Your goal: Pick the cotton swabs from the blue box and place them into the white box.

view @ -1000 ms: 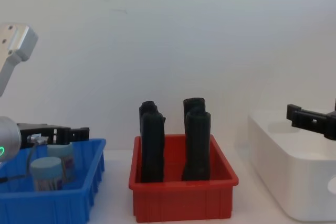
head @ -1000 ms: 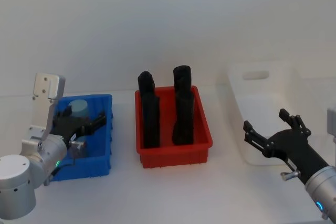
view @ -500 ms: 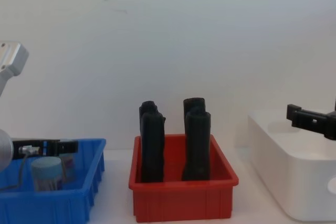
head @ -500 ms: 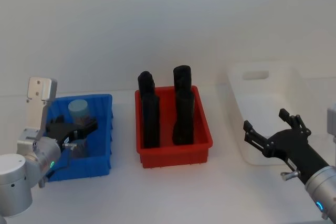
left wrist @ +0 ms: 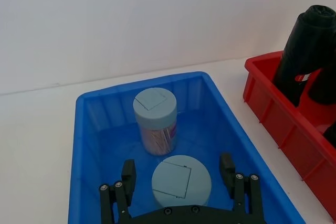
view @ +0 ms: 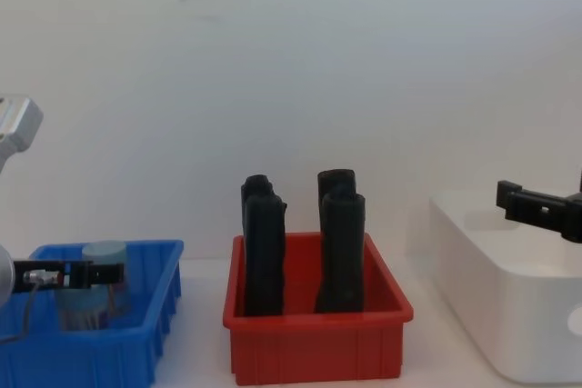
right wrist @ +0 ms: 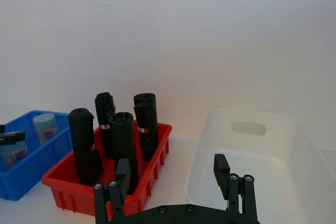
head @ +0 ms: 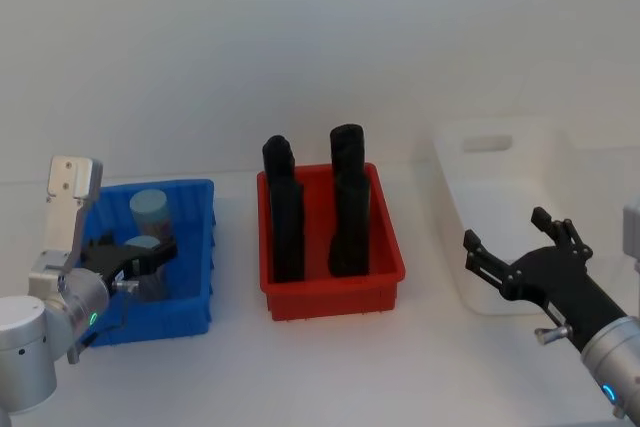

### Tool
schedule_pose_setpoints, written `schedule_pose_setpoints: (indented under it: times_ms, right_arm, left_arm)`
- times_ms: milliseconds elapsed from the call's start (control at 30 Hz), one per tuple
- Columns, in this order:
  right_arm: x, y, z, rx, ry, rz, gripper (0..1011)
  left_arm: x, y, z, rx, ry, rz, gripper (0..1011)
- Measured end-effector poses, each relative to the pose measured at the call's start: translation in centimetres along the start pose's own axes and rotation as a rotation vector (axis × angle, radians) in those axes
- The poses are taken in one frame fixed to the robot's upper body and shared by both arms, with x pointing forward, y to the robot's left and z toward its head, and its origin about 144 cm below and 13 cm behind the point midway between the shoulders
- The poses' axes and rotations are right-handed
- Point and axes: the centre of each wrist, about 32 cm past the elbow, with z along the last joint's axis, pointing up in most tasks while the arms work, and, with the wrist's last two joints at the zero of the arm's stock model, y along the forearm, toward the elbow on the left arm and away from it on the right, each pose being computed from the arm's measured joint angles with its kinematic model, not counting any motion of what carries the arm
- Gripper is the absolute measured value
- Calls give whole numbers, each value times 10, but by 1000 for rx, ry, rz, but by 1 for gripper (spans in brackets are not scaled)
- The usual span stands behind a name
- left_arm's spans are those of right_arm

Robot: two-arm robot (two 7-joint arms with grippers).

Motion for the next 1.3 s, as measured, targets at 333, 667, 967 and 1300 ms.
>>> schedule_pose_setpoints:
  times_ms: [333, 667, 967, 1300]
  right_arm:
    - [0, 0, 0, 0, 0, 0, 1002]
    - [0, 0, 0, 0, 0, 0, 1002]
    - [0, 0, 0, 0, 0, 0, 1002]
    - [0, 0, 0, 0, 0, 0, 1001]
  left_arm:
    - [4, -4, -2, 23, 11, -2, 887]
    - [6, -6, -4, 25, 18, -15, 653]
    - [5, -3, 2, -8, -4, -33, 653]
    - [2, 12, 27, -80, -71, -86, 653]
